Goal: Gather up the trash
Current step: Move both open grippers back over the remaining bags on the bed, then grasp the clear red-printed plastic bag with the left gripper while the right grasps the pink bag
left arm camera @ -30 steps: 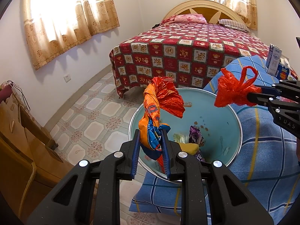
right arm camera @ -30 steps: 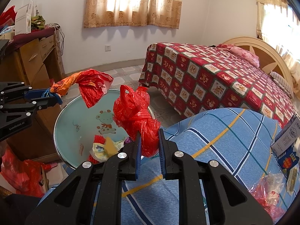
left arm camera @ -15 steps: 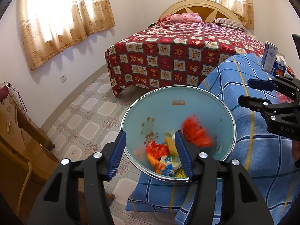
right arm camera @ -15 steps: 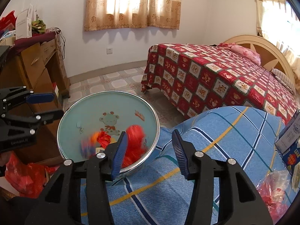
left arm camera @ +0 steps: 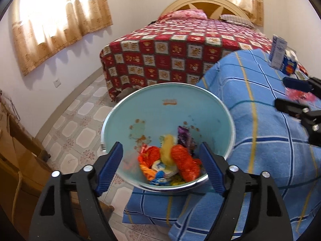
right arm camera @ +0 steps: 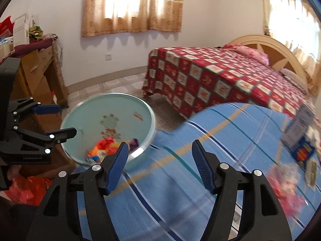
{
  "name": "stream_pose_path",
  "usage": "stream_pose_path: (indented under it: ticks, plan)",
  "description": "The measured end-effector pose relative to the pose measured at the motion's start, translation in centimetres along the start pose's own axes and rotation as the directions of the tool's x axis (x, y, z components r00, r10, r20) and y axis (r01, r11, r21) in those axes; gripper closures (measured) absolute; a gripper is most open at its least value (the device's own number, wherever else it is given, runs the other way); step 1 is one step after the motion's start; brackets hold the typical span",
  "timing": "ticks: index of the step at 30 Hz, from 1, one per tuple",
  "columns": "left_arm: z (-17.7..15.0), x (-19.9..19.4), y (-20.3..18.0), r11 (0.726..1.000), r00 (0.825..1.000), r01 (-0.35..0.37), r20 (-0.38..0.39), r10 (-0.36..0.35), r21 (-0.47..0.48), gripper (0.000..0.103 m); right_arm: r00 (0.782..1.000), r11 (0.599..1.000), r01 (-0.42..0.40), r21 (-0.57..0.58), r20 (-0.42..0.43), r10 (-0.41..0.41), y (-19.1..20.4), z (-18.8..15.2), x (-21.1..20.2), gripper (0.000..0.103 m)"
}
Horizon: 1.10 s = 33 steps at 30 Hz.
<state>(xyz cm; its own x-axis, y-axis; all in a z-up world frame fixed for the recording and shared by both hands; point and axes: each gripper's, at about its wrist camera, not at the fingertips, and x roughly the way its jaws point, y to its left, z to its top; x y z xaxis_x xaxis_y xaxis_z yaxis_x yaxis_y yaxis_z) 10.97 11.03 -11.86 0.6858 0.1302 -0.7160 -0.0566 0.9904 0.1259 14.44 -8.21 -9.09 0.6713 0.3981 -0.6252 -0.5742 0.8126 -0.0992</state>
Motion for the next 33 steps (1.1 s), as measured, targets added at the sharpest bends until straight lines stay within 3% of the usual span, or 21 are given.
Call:
stream_pose_path:
  ticks: [3, 4, 6, 9, 12, 16, 17, 18, 19, 21, 24, 29, 33]
  plan:
    - [-0.1, 0.4, -1.4, 1.0, 1.0, 0.011, 0.0, -0.011, 0.02, 0.018, 0.999, 0.997, 0.047, 0.061, 0.01, -0.048, -2.2, -1.4, -2.0, 0.036]
    - [0.0, 0.6, -1.8, 1.0, 1.0, 0.013, -0.002, -0.013, 0.025, 0.018, 0.995, 0.991, 0.099, 0.088, 0.019, -0.101, -3.3, -2.0, -3.0, 0.036]
    - [0.1, 1.0, -2.6, 0.999, 1.0, 0.025, -0.005, -0.025, 0.032, 0.017, 0.971, 0.962, 0.229, 0.149, 0.039, -0.238, -5.8, -3.3, -5.0, 0.036]
    - [0.4, 1.3, -3.7, 0.998, 0.999, 0.044, 0.001, -0.044, 0.043, 0.016, 0.937, 0.919, 0.334, 0.208, 0.027, -0.347, -7.9, -4.4, -6.2, 0.034]
    - [0.9, 1.4, -4.6, 0.997, 0.999, 0.052, 0.013, -0.053, 0.052, 0.014, 0.92, 0.88, 0.382, 0.283, -0.027, -0.391, -10.6, -5.6, -6.2, 0.033]
    - [1.2, 1.3, -5.4, 0.996, 0.998, 0.057, 0.018, -0.058, 0.063, 0.012, 0.94, 0.879, 0.338, 0.336, -0.075, -0.332, -12.5, -6.6, -4.9, 0.034]
    - [1.3, 1.3, -5.5, 0.996, 0.998, 0.057, 0.018, -0.058, 0.065, 0.012, 0.946, 0.882, 0.322, 0.344, -0.082, -0.313, -12.9, -6.9, -4.9, 0.044]
    - [1.4, 1.3, -5.7, 0.996, 0.998, 0.056, 0.02, -0.058, 0.068, 0.012, 0.954, 0.887, 0.298, 0.353, -0.098, -0.282, -13.2, -7.0, -4.5, 0.065]
    - [1.4, 1.2, -5.8, 0.996, 0.998, 0.056, 0.022, -0.057, 0.072, 0.011, 0.964, 0.893, 0.265, 0.364, -0.101, -0.245, -13.4, -7.3, -4.4, 0.076]
    - [1.8, 1.0, -6.3, 0.995, 0.998, 0.06, 0.028, -0.063, 0.081, 0.011, 0.973, 0.9, 0.23, 0.369, -0.083, -0.215, -13.9, -7.9, -5.2, 0.086]
    - [2.4, 0.6, -7.5, 0.993, 0.996, 0.075, 0.04, -0.079, 0.092, 0.011, 0.978, 0.901, 0.205, 0.383, -0.038, -0.206, -14.3, -8.3, -6.3, 0.089]
    - [3.8, 0.0, -11.0, 0.984, 0.99, 0.122, 0.06, -0.13, 0.13, 0.01, 0.978, 0.868, 0.158, 0.471, 0.049, -0.204, -16.1, -9.6, -10.5, 0.089]
    - [4.8, -0.2, -14.7, 0.971, 0.983, 0.157, 0.066, -0.171, 0.178, 0.009, 0.957, 0.835, 0.214, 0.506, 0.064, -0.284, -18.1, -10.9, -13.7, 0.089]
